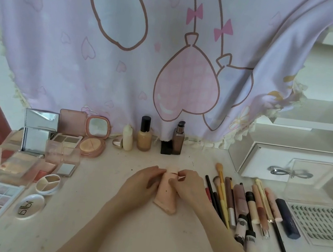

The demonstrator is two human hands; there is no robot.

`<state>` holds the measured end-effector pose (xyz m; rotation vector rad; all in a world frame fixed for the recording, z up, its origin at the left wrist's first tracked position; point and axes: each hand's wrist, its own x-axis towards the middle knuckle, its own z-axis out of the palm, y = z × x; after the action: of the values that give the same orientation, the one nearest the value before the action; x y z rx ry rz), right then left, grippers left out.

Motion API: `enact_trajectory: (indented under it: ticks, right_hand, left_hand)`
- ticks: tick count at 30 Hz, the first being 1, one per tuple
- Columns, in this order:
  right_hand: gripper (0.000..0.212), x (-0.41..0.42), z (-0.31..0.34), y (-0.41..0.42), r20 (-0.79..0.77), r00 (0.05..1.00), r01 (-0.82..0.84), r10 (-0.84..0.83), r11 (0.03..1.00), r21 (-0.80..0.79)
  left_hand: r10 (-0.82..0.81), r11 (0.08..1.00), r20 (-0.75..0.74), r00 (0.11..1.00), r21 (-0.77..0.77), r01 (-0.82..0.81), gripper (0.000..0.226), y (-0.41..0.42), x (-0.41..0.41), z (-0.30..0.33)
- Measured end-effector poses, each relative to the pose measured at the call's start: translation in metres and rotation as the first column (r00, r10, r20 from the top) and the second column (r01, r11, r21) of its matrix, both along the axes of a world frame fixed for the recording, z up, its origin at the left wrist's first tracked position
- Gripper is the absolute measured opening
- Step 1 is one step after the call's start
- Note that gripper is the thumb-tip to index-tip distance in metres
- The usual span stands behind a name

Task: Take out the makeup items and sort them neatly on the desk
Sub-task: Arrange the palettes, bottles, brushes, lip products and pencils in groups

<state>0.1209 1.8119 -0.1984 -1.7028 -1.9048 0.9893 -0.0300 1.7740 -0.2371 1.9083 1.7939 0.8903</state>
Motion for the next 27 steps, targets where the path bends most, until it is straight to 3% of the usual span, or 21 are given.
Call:
enact_trajectory:
  ticks: [4,10,16,19,22,25,27]
  right_hand:
    - [0.055,-0.005,-0.006,-0.004,-0.152,0.988,0.023,-0.026,0.999,-0.022]
    - [0.051,-0.016,-0.015,-0.01,-0.41,0.911,0.049,-0.034,0.998,0.026]
    - [0.047,-0.019,-0.015,-0.009,-0.517,0.853,-0.077,0.078,0.997,0.024]
    - [0.041,-0.01,-0.012,-0.004,-0.667,0.745,-0.144,0.01,0.979,-0.146]
    - [0.037,-0.002,-0.011,-0.002,-0.786,0.617,-0.33,-0.034,0.896,-0.298]
    - [0.044,-0.003,-0.007,-0.009,-0.836,0.547,-0.489,0.036,0.824,-0.285]
    - [0.045,-0.007,-0.005,-0.015,-0.815,0.568,-0.52,0.115,0.818,-0.246]
  left_hand:
    - [0.002,1.0,0.161,0.987,0.016,-0.005,0.044,-0.002,-0.003,0.003]
    - [0.09,0.99,0.457,0.885,0.053,-0.128,0.034,-0.003,-0.004,0.014]
    - [0.065,0.983,0.61,0.79,0.099,-0.157,0.026,-0.009,-0.015,0.021]
    - [-0.01,0.996,0.692,0.722,0.07,-0.054,0.025,-0.011,-0.021,0.02]
    - [-0.115,0.993,0.726,0.678,0.07,0.093,0.03,-0.012,-0.025,0.022]
    - [-0.184,0.983,0.762,0.621,0.131,0.13,0.033,-0.018,-0.03,0.021]
    - [-0.176,0.984,0.799,0.575,0.142,0.104,0.033,-0.021,-0.03,0.021]
